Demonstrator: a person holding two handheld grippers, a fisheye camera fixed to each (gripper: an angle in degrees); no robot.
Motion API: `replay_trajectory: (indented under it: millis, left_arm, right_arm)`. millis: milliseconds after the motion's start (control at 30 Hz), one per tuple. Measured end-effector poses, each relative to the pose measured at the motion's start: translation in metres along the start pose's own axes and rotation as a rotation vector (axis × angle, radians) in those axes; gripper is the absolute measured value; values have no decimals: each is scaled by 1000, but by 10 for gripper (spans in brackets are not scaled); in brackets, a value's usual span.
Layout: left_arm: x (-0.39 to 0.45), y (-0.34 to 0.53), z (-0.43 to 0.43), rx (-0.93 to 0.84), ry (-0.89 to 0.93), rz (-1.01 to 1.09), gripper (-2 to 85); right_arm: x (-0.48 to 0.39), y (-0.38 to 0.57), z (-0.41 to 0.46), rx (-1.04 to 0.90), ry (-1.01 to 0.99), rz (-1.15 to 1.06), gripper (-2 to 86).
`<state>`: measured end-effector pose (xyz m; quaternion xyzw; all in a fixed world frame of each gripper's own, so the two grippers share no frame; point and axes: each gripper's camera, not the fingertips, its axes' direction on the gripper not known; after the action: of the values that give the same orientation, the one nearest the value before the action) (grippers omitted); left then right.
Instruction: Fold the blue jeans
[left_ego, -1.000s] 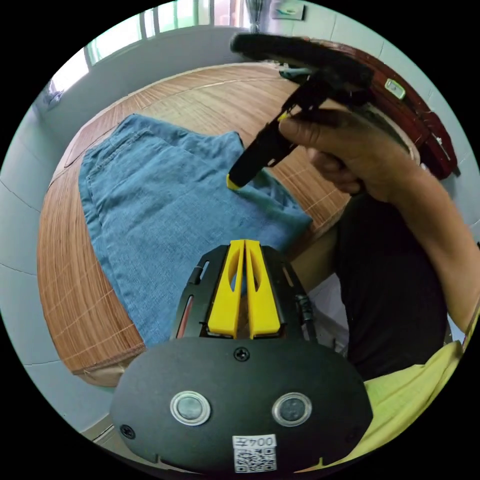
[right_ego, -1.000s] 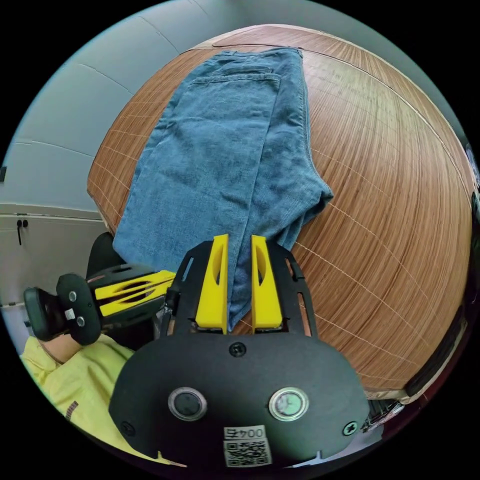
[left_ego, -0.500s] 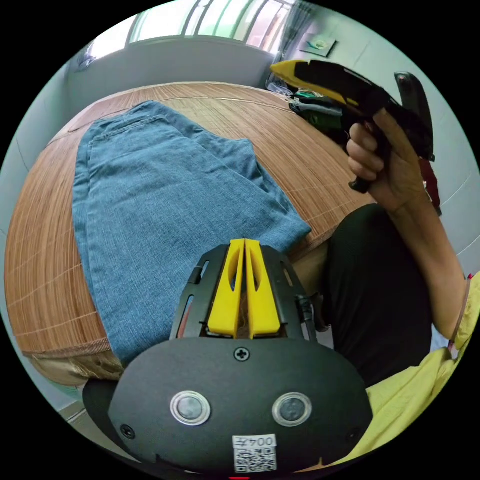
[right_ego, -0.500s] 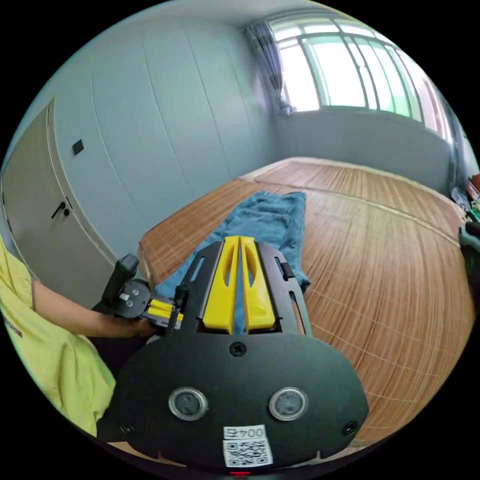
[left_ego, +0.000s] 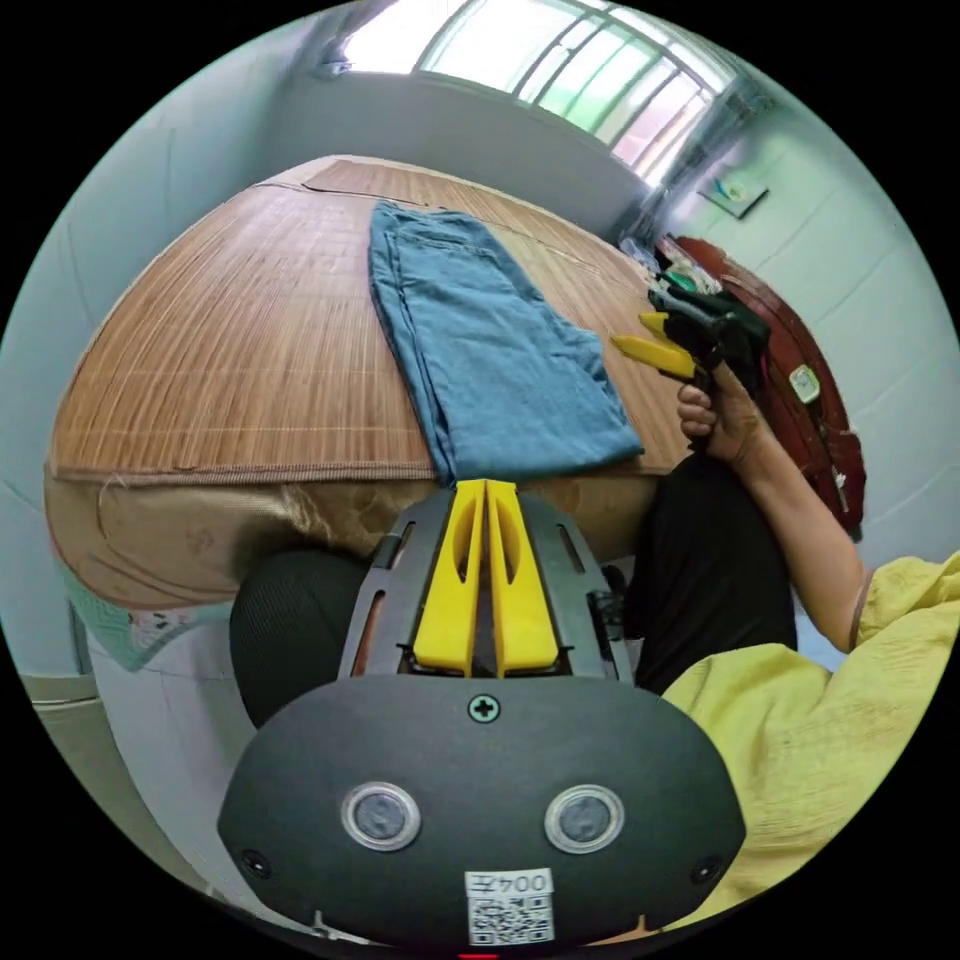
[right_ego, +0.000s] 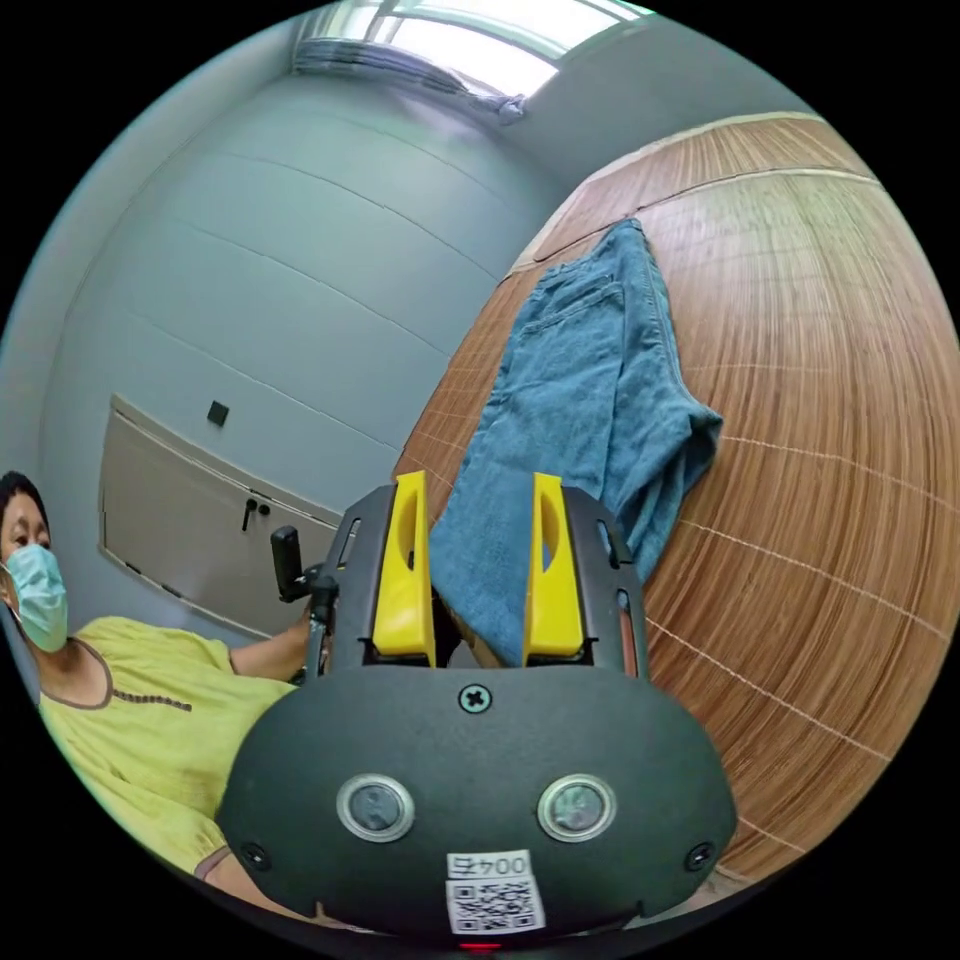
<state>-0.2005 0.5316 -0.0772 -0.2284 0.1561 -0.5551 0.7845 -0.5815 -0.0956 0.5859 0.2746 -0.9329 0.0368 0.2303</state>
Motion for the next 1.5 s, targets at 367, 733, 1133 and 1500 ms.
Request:
replay_trajectory:
  millis: [367, 733, 1133, 1500]
  left_arm:
    - [-11, -26, 20, -33, -27, -5, 62]
    - [-25, -37, 31, -78, 40, -42, 69]
    - [-26, -47, 34, -109, 48, -43, 32]
    - [-25, -54, 36, -133, 44, -64, 23]
  right_arm:
    - [16, -26, -10, -71, 22, 63, 140]
    - [53, -70, -33, -244, 36, 183, 139]
    - [84, -95, -22, -435, -35, 250, 131]
    - [96, -105, -13, -573, -156, 267, 140]
